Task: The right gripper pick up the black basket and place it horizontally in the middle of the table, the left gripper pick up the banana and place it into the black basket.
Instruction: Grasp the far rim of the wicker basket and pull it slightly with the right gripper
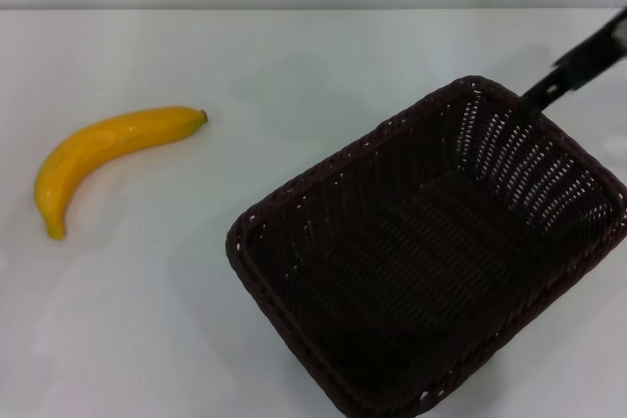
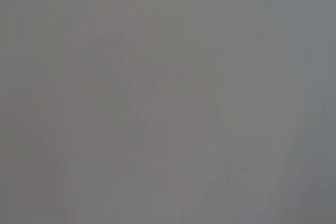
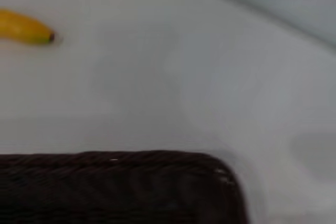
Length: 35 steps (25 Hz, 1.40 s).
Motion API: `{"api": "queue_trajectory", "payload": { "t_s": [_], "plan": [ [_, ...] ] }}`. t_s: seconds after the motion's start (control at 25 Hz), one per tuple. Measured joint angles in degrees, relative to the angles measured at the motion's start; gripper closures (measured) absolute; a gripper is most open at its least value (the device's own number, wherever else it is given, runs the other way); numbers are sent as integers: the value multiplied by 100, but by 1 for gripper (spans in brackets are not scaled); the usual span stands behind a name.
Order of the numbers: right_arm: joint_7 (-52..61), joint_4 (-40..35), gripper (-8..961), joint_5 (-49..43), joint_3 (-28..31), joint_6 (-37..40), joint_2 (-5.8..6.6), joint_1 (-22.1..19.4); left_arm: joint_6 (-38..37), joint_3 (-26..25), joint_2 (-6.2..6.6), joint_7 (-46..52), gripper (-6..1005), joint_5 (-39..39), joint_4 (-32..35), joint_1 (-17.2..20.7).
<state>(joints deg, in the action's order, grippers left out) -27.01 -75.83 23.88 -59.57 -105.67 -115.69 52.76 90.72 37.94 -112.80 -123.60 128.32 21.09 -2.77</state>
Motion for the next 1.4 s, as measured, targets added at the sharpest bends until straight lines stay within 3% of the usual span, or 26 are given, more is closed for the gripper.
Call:
{"api": "queue_trajectory", "payload": {
  "t_s": [0.28, 0.8, 1.12, 1.24, 1.4],
  "plan": [
    [520, 951, 119, -285, -272, 196, 28, 511, -50, -4, 69, -49, 263, -111, 42, -30],
    [723, 2529, 160, -592, -523, 840, 34, 961, -140, -6, 104, -136, 263, -134, 166, -89],
    [890, 2726, 182, -592, -542, 958, 30, 1069, -128, -6, 83, -532, 263, -132, 277, -100],
    [1277, 2752, 400, -583, -534, 992, 18, 1067, -177, -9, 85, -630, 263, -104, 309, -103],
    [2065, 2758, 588, -552, -308, 1024, 27, 1028, -207, -157, 124, -721, 263, -106, 310, -154]
  ]
}}
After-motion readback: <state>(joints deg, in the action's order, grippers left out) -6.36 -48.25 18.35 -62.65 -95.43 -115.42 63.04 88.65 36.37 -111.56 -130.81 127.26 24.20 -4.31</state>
